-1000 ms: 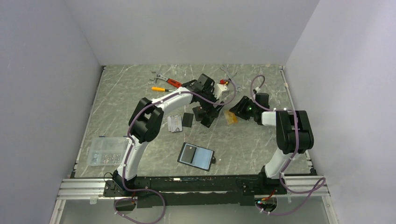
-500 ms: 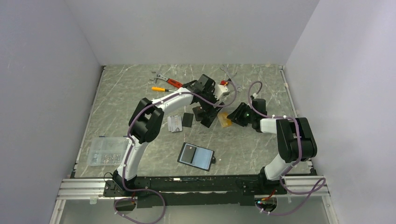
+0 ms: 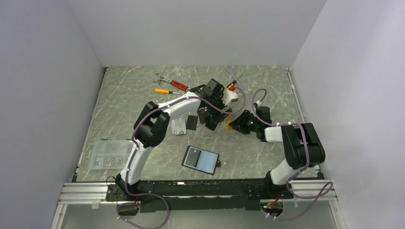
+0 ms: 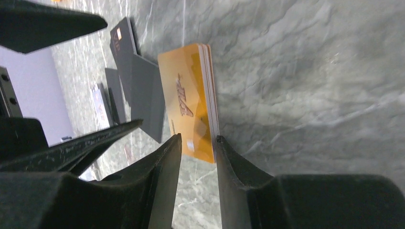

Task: Put the credit cards into the card holder
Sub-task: Pick up the credit card from the center of the board.

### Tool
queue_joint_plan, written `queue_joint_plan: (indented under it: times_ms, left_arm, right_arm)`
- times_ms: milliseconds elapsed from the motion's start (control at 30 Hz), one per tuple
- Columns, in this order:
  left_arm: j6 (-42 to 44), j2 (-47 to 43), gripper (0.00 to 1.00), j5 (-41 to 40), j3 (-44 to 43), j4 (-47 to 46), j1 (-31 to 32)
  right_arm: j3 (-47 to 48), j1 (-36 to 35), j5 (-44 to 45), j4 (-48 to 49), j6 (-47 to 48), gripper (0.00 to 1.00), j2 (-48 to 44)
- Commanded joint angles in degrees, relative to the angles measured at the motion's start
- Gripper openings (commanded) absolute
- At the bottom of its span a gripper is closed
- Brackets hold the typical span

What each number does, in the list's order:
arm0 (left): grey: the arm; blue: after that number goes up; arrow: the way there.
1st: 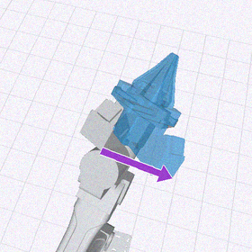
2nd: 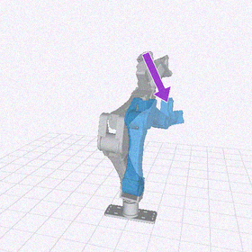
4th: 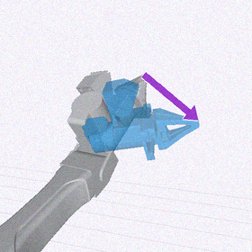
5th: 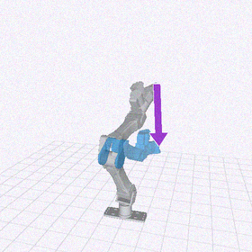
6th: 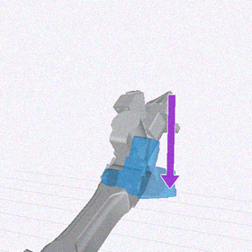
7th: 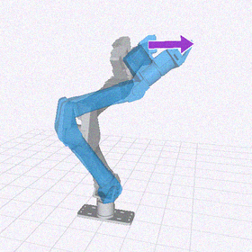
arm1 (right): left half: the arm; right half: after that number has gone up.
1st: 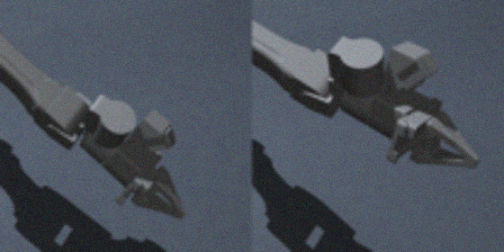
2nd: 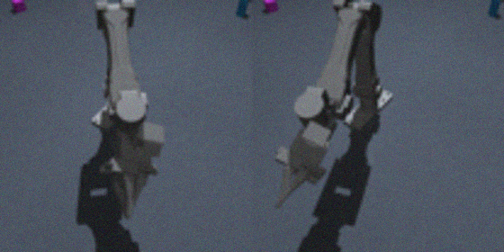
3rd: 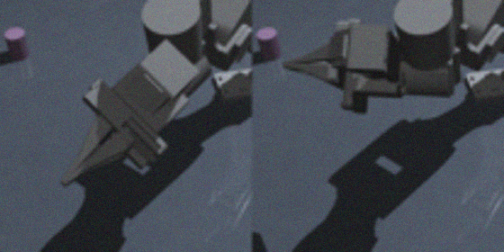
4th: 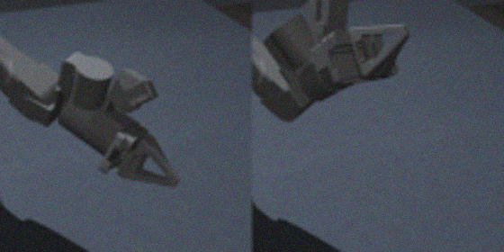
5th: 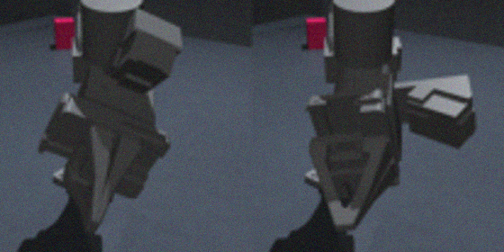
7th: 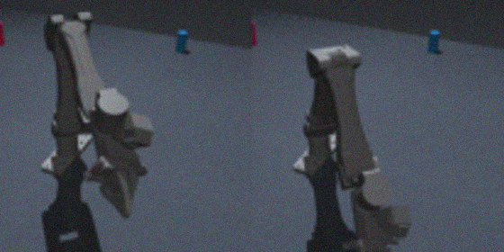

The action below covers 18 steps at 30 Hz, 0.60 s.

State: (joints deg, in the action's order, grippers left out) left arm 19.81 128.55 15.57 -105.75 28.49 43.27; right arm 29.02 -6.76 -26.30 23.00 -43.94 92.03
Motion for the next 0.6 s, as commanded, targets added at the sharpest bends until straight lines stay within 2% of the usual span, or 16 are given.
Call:
queue_joint_plan:
  times_ms: [0, 200, 567]
  left_arm:
    - [0.8, 1.1, 0.98, -1.2, -2.0, -0.4, 0.0]
    - [2.1, 1.5, 0.98, -2.3, -1.7, -0.5, 0.6]
    - [1.7, 1.4, 0.99, -1.5, -0.8, -2.1, 1.2]
  right_arm:
    - [-1.2, -0.9, 2.0, -4.9, 0.6, 0.37, -2.1]
    - [1.8, 1.6, 2.3, -7.6, 2.6, 0.39, -1.7]
    - [4.0, 2.2, -0.2, -4.0, 1.7, 0.41, 3.8]
